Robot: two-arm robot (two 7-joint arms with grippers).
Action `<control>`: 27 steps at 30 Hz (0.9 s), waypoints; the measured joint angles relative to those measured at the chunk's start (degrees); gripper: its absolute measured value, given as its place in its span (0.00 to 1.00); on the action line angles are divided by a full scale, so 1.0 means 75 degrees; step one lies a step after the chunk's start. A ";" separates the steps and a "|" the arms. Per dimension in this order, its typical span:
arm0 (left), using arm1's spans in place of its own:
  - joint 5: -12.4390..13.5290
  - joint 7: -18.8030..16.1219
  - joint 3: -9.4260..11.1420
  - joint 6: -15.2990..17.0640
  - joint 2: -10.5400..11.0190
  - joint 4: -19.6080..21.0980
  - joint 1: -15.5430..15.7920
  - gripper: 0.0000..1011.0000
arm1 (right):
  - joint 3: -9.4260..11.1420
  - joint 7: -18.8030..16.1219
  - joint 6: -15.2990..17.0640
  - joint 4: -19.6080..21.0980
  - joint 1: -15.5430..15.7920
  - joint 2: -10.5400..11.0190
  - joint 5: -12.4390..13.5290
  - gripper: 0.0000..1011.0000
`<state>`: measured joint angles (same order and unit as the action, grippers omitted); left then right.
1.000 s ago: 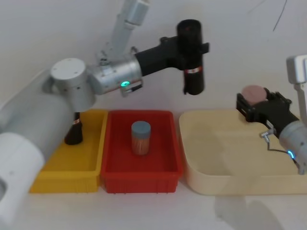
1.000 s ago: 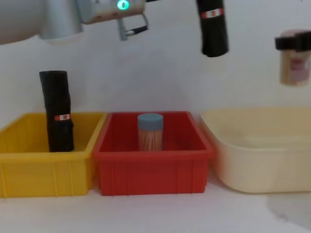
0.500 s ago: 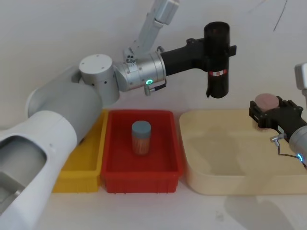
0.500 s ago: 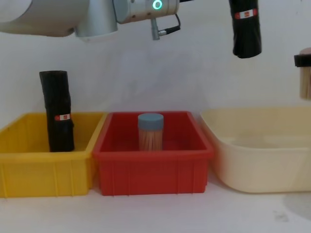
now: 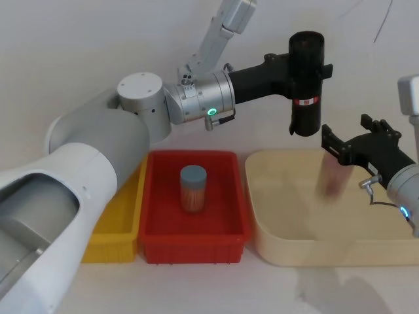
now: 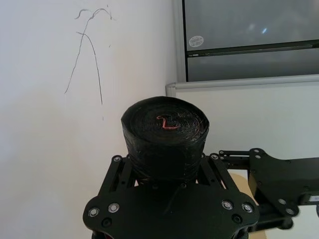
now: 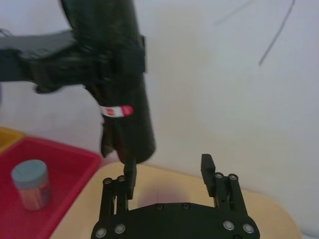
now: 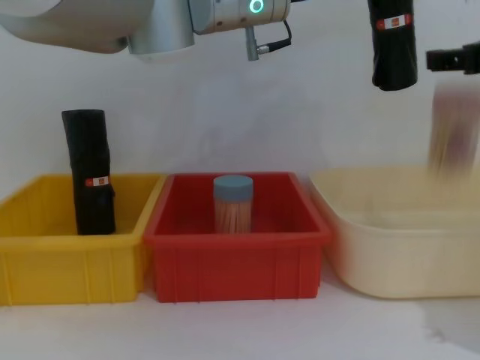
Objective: Pick up the garbage bag with the one hand and transfer it to the other hand.
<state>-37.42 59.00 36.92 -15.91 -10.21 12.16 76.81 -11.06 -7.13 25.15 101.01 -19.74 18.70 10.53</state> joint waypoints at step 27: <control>-0.0043 0.0094 0.0042 -0.0084 -0.0142 -0.0299 0.0143 0.45 | -0.0111 -0.0300 -0.0220 0.0240 0.0021 -0.0026 0.0015 0.99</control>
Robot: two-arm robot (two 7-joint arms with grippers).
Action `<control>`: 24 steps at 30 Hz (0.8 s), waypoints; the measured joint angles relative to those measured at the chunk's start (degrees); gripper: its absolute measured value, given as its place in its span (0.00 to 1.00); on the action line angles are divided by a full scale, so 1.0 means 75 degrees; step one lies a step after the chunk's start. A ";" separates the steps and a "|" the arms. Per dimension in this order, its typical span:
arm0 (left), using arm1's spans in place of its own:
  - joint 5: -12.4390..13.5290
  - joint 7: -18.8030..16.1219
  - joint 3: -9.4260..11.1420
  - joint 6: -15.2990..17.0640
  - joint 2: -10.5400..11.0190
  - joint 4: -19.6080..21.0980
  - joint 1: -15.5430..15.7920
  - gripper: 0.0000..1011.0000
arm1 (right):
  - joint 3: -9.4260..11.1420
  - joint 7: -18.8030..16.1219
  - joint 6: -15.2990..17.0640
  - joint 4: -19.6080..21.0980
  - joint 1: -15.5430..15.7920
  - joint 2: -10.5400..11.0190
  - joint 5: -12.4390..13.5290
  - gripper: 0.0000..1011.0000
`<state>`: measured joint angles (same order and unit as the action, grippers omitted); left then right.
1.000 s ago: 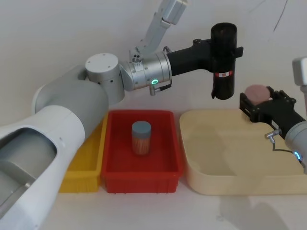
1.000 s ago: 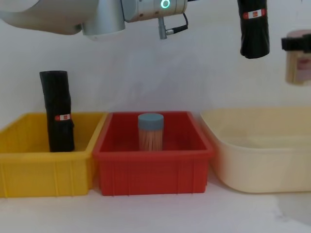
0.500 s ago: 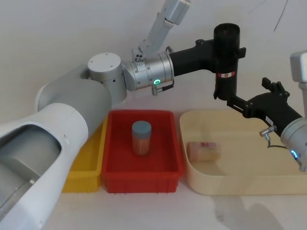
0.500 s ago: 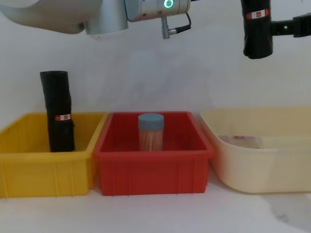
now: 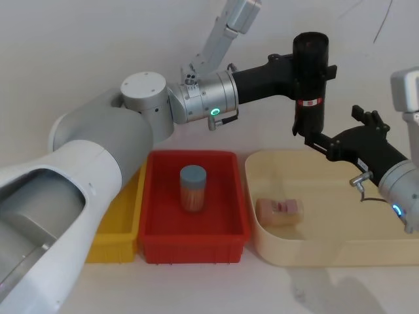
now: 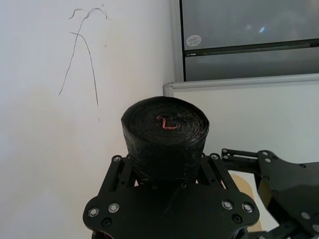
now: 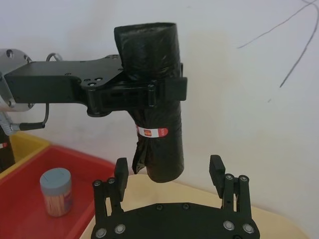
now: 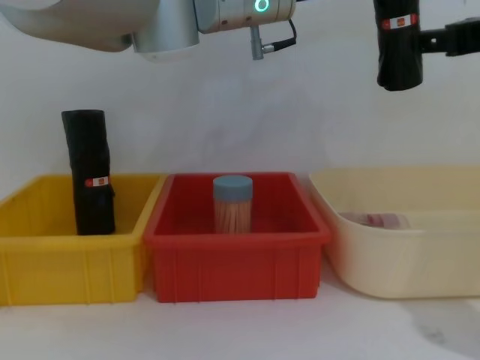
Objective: Pick up the garbage bag with the one hand and transfer it to the other hand.
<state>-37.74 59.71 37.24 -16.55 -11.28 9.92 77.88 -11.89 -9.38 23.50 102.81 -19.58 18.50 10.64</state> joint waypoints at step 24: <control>-0.0002 0.0010 0.0003 -0.0009 -0.0015 -0.0032 0.0016 0.45 | -0.0418 -0.0176 -0.0276 -0.1405 -0.0981 -0.0412 -0.0372 0.99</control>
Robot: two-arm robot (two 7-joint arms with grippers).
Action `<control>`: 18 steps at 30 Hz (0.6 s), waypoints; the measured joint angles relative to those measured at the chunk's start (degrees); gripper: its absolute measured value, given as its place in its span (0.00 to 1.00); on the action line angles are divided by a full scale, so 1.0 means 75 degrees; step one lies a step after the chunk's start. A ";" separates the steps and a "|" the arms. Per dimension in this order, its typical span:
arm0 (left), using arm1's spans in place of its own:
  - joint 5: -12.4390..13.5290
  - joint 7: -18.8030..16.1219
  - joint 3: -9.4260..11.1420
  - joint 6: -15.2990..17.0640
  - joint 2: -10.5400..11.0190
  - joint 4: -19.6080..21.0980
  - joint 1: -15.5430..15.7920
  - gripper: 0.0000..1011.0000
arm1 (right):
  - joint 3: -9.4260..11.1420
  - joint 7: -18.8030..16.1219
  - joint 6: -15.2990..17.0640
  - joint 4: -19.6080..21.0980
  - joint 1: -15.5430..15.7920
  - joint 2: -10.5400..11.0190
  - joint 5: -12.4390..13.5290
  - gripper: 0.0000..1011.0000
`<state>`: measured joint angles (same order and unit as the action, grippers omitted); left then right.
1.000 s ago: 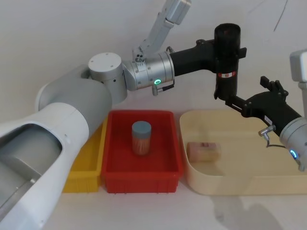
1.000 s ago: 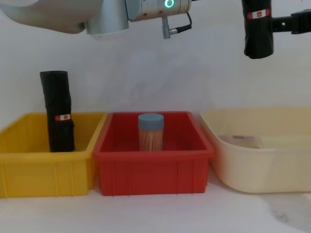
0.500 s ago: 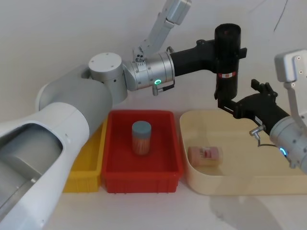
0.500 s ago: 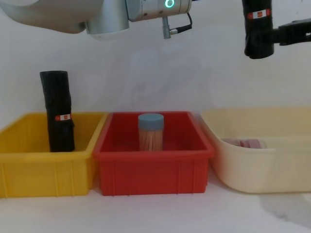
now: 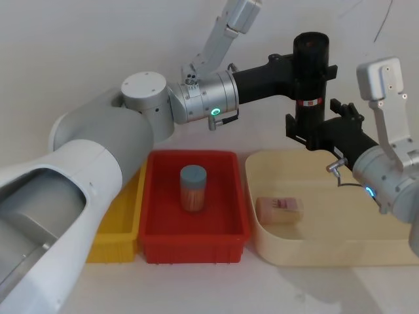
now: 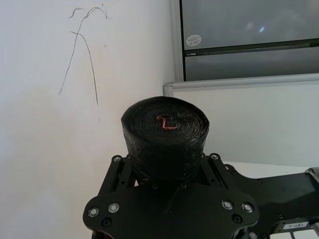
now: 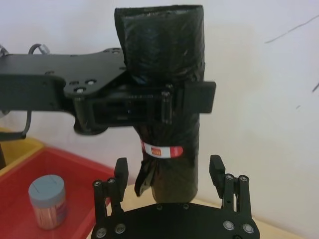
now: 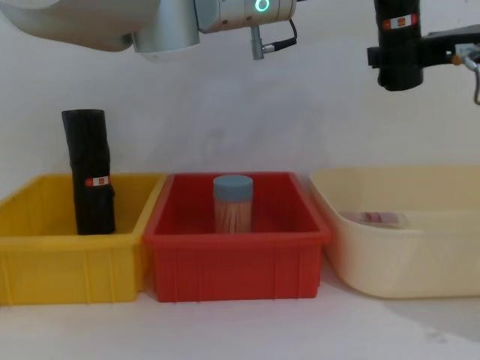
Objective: Pick up the garbage bag with the one hand and transfer it to the other hand.
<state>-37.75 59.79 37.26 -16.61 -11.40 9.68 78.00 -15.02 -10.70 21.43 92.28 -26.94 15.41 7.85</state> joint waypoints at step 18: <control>0.0001 0.0000 0.0000 0.0001 -0.0001 -0.0003 0.0000 0.45 | -0.0067 -0.0025 -0.0179 -0.0470 -0.0386 -0.0214 -0.0097 0.68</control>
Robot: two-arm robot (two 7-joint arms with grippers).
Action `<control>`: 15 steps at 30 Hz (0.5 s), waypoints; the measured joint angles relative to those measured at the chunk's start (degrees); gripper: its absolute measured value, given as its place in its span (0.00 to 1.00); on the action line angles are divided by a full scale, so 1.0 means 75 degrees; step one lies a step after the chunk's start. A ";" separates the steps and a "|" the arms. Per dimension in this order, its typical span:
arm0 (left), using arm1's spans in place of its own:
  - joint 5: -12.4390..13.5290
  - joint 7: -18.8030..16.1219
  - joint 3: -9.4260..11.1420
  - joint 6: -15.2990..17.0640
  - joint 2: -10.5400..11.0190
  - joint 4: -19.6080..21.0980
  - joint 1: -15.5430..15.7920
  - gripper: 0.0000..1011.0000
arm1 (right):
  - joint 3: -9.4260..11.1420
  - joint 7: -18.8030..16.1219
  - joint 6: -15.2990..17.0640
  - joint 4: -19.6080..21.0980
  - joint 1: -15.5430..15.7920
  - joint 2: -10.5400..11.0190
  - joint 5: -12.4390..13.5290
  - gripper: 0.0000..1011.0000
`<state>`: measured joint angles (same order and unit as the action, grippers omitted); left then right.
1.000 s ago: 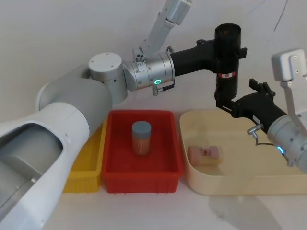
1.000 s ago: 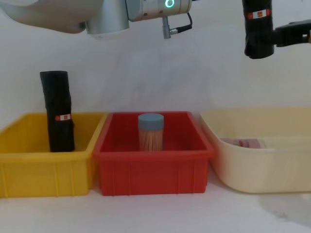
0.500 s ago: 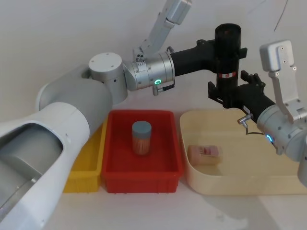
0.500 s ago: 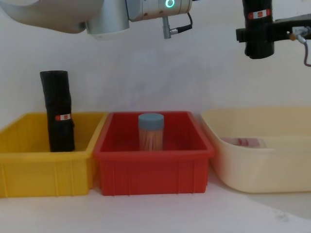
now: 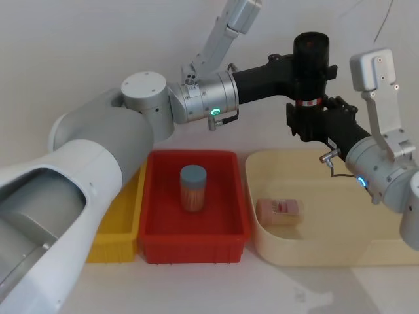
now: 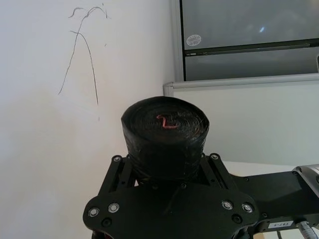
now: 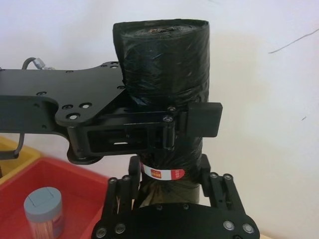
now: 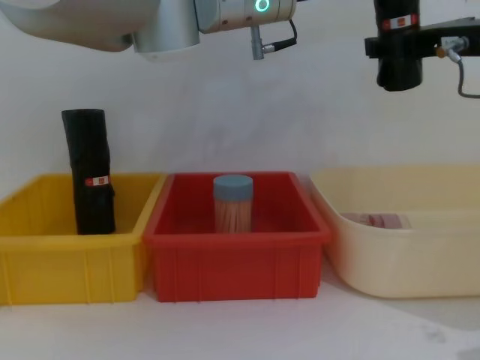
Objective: Pick up the garbage bag with the one hand and transfer it to the other hand.
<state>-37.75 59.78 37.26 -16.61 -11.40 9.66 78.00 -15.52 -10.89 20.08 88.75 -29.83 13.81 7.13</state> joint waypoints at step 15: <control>0.0000 -0.0001 0.0000 0.0000 0.0001 0.0001 0.0000 0.49 | -0.0014 -0.0009 -0.0036 -0.0104 -0.0081 -0.0046 -0.0018 0.53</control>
<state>-37.75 59.78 37.26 -16.61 -11.40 9.67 78.00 -15.63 -10.96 19.81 87.97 -30.44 13.47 6.99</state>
